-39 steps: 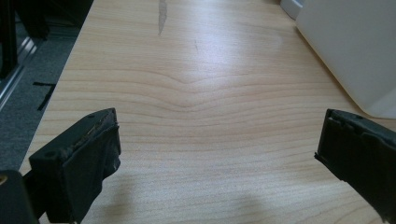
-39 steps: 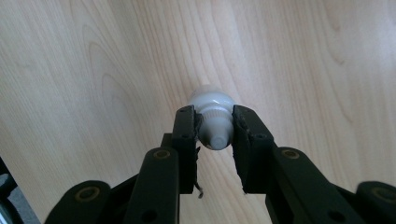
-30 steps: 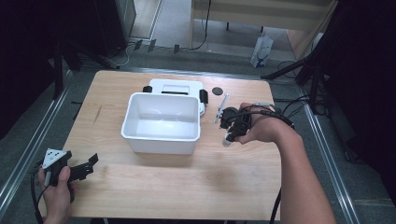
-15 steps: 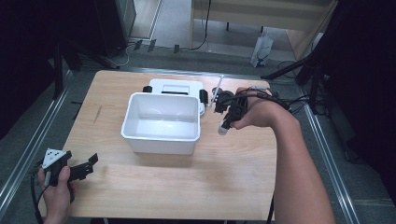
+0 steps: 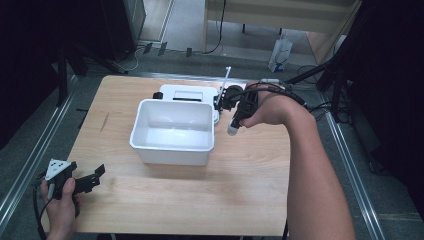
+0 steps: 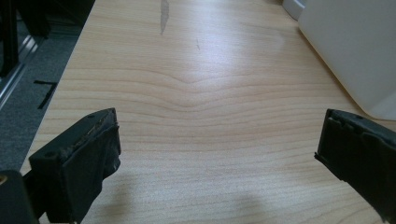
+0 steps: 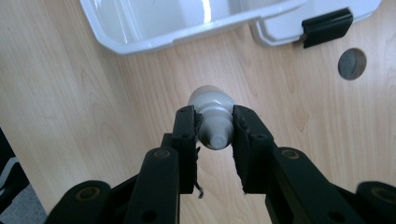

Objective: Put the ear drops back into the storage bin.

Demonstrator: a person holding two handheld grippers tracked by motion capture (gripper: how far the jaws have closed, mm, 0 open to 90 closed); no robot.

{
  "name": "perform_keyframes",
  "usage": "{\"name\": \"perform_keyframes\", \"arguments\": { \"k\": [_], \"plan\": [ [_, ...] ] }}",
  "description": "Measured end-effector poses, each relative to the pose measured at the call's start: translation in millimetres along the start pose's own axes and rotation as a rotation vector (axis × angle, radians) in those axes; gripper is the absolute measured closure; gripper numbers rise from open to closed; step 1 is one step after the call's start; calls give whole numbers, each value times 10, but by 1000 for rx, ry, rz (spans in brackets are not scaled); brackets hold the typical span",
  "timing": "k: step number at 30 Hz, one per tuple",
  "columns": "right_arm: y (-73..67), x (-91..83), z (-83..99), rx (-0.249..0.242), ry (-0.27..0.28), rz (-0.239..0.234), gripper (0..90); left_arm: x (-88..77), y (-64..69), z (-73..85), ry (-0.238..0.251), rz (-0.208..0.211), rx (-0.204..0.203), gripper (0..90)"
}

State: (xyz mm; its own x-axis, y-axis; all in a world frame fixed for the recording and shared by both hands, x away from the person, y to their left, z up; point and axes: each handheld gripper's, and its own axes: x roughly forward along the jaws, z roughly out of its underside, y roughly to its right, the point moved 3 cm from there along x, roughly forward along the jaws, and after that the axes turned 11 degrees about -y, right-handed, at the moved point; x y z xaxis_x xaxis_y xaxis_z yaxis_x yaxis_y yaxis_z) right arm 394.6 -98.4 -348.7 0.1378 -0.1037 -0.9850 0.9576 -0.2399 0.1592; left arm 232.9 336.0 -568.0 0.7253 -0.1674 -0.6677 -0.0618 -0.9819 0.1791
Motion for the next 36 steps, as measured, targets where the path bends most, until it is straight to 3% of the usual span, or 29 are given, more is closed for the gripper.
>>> {"name": "perform_keyframes", "arguments": {
  "k": [19,26,36],
  "plan": [
    [-67,-140,-538,-79,31,12,726,5,0,-3,6,5,-11,3],
    [-95,-81,-667,-88,29,8,725,4,-2,-2,5,6,-11,3],
    [-84,133,-794,-123,25,8,725,3,-5,-3,2,9,-10,3]
  ]
}}
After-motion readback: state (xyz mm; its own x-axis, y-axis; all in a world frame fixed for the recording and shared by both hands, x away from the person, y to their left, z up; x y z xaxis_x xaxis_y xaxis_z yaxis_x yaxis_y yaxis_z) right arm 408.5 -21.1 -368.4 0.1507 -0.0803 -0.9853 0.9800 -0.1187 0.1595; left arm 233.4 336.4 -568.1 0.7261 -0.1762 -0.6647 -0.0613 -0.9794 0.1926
